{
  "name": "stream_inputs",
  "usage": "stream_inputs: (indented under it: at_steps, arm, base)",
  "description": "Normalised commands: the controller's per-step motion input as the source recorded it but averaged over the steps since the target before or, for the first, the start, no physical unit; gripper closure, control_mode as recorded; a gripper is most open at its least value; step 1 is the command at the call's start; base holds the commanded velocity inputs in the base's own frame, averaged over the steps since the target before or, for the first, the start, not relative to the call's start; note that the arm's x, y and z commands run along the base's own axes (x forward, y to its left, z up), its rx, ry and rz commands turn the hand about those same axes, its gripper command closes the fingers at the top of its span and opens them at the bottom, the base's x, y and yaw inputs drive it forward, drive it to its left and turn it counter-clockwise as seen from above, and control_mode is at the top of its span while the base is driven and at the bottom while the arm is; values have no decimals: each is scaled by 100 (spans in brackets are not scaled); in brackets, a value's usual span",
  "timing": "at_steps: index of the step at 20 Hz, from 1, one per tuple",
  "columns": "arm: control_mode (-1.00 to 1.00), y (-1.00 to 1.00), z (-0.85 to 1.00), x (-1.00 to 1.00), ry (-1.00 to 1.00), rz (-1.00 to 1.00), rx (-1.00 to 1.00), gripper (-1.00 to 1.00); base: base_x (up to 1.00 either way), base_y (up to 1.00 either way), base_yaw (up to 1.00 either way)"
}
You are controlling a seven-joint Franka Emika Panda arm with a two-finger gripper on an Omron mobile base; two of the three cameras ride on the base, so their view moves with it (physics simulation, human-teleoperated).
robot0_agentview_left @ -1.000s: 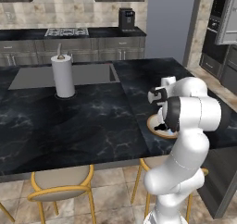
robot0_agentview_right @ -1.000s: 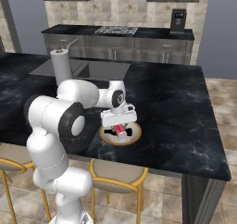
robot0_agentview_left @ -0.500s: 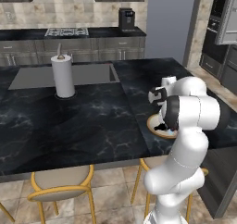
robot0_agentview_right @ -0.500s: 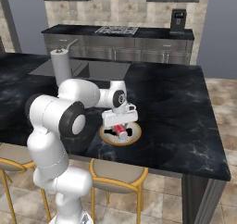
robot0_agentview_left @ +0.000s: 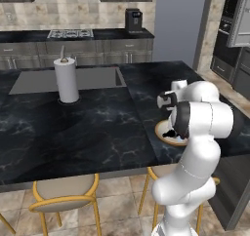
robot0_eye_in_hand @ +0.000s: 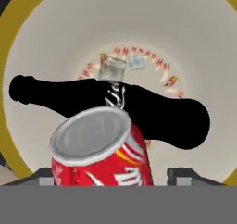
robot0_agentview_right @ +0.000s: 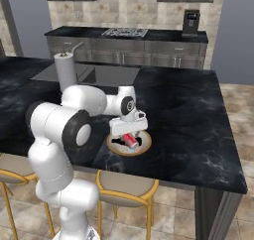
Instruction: Open the fridge, grab two sodas, and place both sodas inside the bowl with ice on the dining counter.
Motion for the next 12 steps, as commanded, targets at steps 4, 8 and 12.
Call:
stream_inputs:
  at_steps: [4, 8, 12]
  arm:
    - [-100, 0, 25, -35, -10, 0, 1, -100]
    - [-100, 0, 45, -32, -10, 0, 0, -100]
    - [-100, 0, 48, -37, -9, 0, 0, -100]
  base:
    - [0, 0, 0]
    - [0, 0, 0]
    - [0, 0, 0]
